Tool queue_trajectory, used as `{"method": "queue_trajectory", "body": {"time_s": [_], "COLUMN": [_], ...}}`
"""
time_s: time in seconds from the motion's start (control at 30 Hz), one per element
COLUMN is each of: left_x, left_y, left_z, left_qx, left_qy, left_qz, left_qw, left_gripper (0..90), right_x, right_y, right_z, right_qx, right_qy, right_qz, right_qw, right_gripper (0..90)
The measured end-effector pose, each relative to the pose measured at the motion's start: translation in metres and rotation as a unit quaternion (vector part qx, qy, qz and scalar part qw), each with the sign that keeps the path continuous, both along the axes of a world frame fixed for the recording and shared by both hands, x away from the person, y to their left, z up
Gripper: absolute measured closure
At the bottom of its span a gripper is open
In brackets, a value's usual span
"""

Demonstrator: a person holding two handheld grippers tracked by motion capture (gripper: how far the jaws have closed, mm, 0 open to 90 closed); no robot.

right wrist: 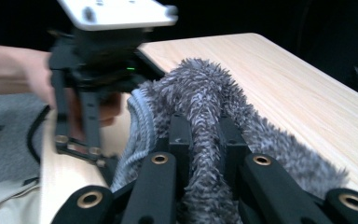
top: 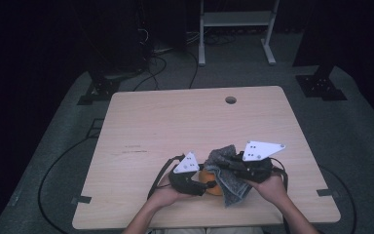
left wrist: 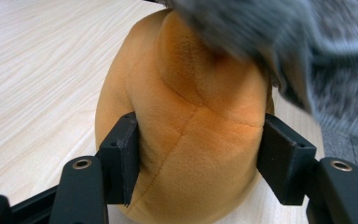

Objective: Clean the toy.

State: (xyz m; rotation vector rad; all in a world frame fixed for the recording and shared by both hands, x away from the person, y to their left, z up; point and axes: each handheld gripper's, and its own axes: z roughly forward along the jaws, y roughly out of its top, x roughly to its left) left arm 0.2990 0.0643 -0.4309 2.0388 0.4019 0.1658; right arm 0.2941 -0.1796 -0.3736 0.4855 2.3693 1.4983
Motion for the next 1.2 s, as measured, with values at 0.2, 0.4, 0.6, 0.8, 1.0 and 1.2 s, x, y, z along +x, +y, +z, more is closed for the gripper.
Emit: {"method": "queue_trajectory", "body": {"time_s": [0.2, 0.4, 0.6, 0.8, 1.0, 1.2], "left_x": [0.002, 0.001, -0.011, -0.023, -0.024, -0.022], "left_y": [0.006, -0.004, -0.010, -0.013, -0.008, -0.009], "left_z": [-0.002, -0.002, -0.003, -0.003, -0.006, -0.007], "left_qx": [-0.001, 0.000, 0.028, 0.056, 0.050, 0.039], "left_qy": [0.017, 0.009, -0.037, -0.085, -0.091, -0.082], "left_qz": [-0.008, 0.004, -0.022, -0.049, -0.066, -0.061], "left_qw": [0.9998, 0.9999, 0.9987, 0.9936, 0.9924, 0.9940], "left_gripper": [30.5, 26.9, 35.3, 34.6, 34.6, 33.7], "right_x": [0.001, -0.014, -0.022, -0.012, 0.003, 0.001], "right_y": [-0.018, -0.030, -0.007, 0.010, -0.009, -0.040], "right_z": [-0.009, -0.014, -0.005, 0.007, -0.001, -0.012], "right_qx": [-0.004, -0.007, -0.020, -0.036, -0.032, -0.020], "right_qy": [0.011, 0.008, -0.003, 0.013, 0.047, 0.060], "right_qz": [-0.021, -0.035, 0.010, 0.029, 0.005, -0.025], "right_qw": [0.9997, 0.9993, 0.9998, 0.9988, 0.9984, 0.9977], "right_gripper": [79.3, 79.4, 79.4, 79.4, 79.4, 79.4]}}
